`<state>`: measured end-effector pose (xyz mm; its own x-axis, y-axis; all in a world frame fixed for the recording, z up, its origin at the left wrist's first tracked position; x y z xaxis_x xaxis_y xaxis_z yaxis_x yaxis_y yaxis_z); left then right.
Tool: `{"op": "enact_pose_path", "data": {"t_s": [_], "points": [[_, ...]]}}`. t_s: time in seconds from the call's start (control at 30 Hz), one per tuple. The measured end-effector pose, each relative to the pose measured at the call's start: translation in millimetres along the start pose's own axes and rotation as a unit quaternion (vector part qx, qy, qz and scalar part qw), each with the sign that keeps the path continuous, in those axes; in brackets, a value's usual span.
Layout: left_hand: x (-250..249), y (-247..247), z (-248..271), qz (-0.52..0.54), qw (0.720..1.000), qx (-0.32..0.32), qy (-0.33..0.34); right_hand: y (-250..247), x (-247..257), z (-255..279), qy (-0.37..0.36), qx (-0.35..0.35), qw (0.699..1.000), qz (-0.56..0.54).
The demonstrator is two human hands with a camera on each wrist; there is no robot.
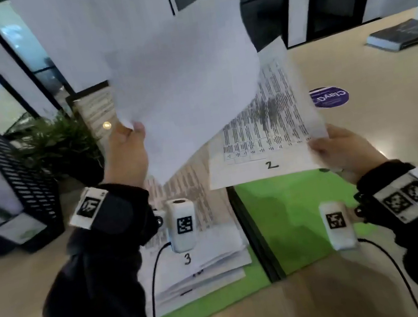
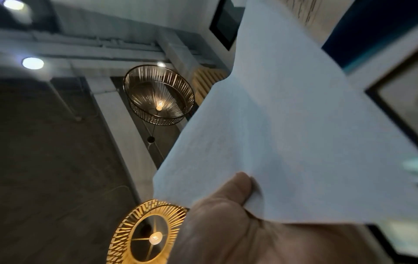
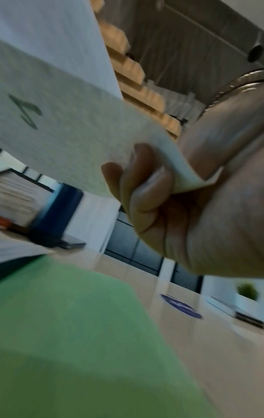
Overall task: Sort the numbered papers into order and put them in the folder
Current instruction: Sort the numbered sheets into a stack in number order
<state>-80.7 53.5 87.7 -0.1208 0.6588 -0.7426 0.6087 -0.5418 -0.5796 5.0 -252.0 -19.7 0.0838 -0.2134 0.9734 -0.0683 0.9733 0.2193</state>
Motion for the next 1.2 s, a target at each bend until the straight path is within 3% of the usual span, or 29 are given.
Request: {"op": "enact_pose_path", "data": {"t_s": [0.1, 0.27, 0.37, 0.43, 0.53, 0.67, 0.77, 0.83, 0.87, 0.9, 0.97, 1.0, 1.07, 1.13, 1.2], "points": [[18.7, -49.5, 1.6, -0.006, 0.997, -0.075, 0.010, 55.3, -15.4, 12.3, 0.044, 0.102, 0.994, 0.002], [42.0, -85.5, 30.5, -0.038, 0.993, -0.087, 0.068, 133.0, -66.9, 24.8, 0.063, 0.231, 0.946, 0.218], [60.2, -90.4, 38.7, -0.037, 0.995, -0.075, 0.055, 152.9, -93.7, 29.1, 0.110, 0.243, 0.923, 0.279], [70.9, -90.2, 41.0, -0.106, 0.989, -0.079, 0.065, 158.4, -104.2, 34.1, 0.127, 0.245, 0.917, 0.288], [86.5, -74.6, 44.9, -0.147, 0.986, -0.049, 0.066, 156.8, -112.6, 41.4, 0.143, 0.207, 0.940, 0.231], [94.4, -25.5, 57.2, -0.213, 0.970, 0.058, 0.103, 149.4, -119.5, 47.5, 0.155, 0.149, 0.962, 0.169], [108.3, 20.9, 78.7, -0.292, 0.922, 0.231, 0.107, 147.6, -113.9, 51.3, 0.155, 0.149, 0.961, 0.173], [118.9, 44.1, 94.1, -0.304, 0.868, 0.381, 0.092, 146.7, -98.6, 50.5, 0.127, 0.133, 0.969, 0.164], [118.9, 51.5, 99.8, -0.330, 0.823, 0.450, 0.109, 144.9, -90.1, 49.7, 0.112, 0.124, 0.973, 0.162], [122.4, 55.4, 101.4, -0.360, 0.781, 0.496, 0.121, 142.0, -83.1, 47.8, 0.099, 0.113, 0.976, 0.160], [123.7, 54.5, 99.4, -0.381, 0.741, 0.541, 0.121, 135.1, -73.2, 45.1, 0.083, 0.108, 0.978, 0.160], [122.7, 52.1, 97.5, -0.376, 0.738, 0.548, 0.118, 132.4, -71.1, 44.0, 0.084, 0.109, 0.978, 0.159], [122.7, 45.6, 92.8, -0.349, 0.762, 0.536, 0.100, 128.0, -72.2, 41.6, 0.106, 0.115, 0.977, 0.148], [128.3, 32.6, 82.1, -0.302, 0.824, 0.478, 0.048, 124.2, -75.0, 38.3, 0.129, 0.109, 0.977, 0.131], [145.7, 13.2, 60.1, -0.264, 0.890, 0.370, -0.020, 121.6, -76.3, 36.0, 0.147, 0.113, 0.975, 0.125]]}}
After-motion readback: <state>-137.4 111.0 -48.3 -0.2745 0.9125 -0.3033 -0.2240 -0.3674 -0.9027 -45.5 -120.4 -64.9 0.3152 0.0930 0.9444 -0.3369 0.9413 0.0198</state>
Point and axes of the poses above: each hand's wrist, its own z-axis away from the middle knuckle, its own y-axis out of the palm, x = y × z, the point moved 4 cm from there along -z, towards the middle knuckle, and after that the axes turned 14 degrees about -z, right-handed, at the moved point
